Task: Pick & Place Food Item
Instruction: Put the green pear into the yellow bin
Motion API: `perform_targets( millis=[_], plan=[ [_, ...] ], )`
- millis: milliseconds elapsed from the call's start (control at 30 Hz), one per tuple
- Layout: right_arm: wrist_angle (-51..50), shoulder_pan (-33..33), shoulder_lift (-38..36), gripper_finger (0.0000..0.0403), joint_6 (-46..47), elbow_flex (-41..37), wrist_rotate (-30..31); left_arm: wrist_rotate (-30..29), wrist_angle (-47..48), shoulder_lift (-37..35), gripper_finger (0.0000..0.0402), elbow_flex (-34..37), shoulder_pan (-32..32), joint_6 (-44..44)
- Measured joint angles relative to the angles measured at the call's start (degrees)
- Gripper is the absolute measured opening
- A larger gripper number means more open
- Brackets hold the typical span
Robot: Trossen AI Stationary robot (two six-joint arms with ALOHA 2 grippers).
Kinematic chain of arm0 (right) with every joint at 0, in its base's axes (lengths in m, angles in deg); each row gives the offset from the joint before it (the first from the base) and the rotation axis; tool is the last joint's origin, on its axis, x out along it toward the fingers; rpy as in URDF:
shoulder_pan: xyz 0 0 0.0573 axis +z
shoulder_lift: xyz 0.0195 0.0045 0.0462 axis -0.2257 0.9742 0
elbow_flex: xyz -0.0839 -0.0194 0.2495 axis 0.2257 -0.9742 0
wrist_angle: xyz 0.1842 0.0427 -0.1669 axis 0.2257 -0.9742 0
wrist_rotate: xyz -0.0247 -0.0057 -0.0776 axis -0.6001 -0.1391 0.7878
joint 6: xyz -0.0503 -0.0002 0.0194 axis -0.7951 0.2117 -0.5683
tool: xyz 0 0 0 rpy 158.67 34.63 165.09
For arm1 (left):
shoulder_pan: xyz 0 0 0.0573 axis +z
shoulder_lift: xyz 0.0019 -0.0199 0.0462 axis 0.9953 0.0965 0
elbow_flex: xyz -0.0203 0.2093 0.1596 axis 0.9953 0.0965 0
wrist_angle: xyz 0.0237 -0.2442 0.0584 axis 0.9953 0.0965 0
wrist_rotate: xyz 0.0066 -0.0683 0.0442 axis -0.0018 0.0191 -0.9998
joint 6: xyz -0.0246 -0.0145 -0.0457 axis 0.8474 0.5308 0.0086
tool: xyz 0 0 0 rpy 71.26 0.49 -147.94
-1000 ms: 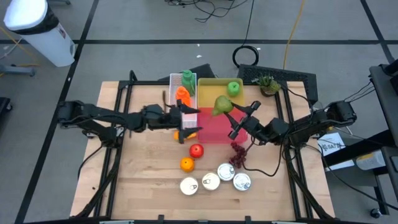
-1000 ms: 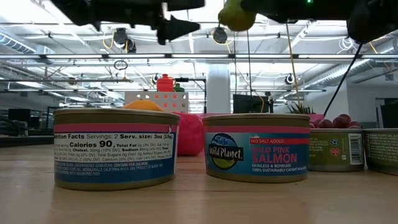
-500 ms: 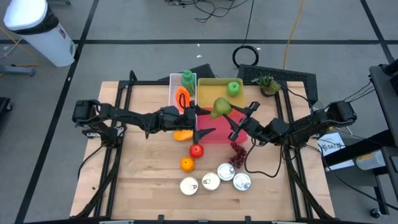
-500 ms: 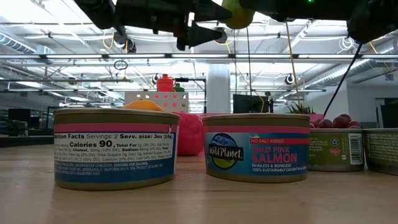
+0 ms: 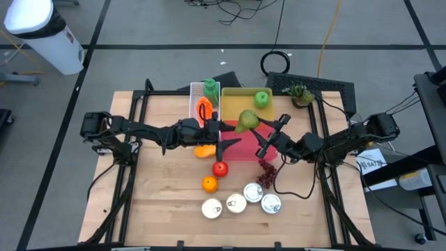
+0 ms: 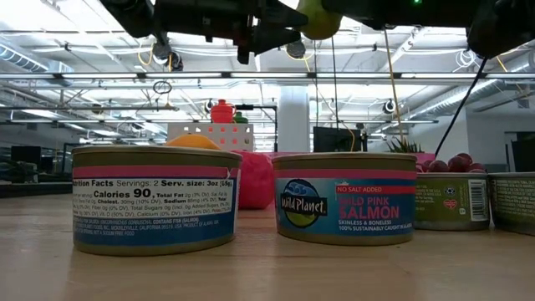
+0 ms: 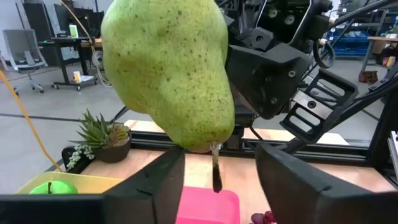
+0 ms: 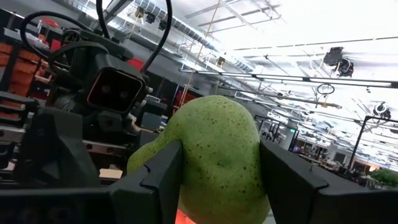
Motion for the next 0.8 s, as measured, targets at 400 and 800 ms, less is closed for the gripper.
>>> perform_targets(
  millis=[400, 800],
  plan=[
    [-0.7, 0.0, 0.0, 0.0174, 0.0, 0.0, 0.0, 0.0, 0.9, 0.0, 0.0088, 0.0, 0.0, 0.0],
    [-4.2, 0.0, -0.1, 0.0176, 0.2, 0.1, 0.6, -4.9, 3.5, -0.4, 0.0009, 0.0, 0.0, -0.4]
  ],
)
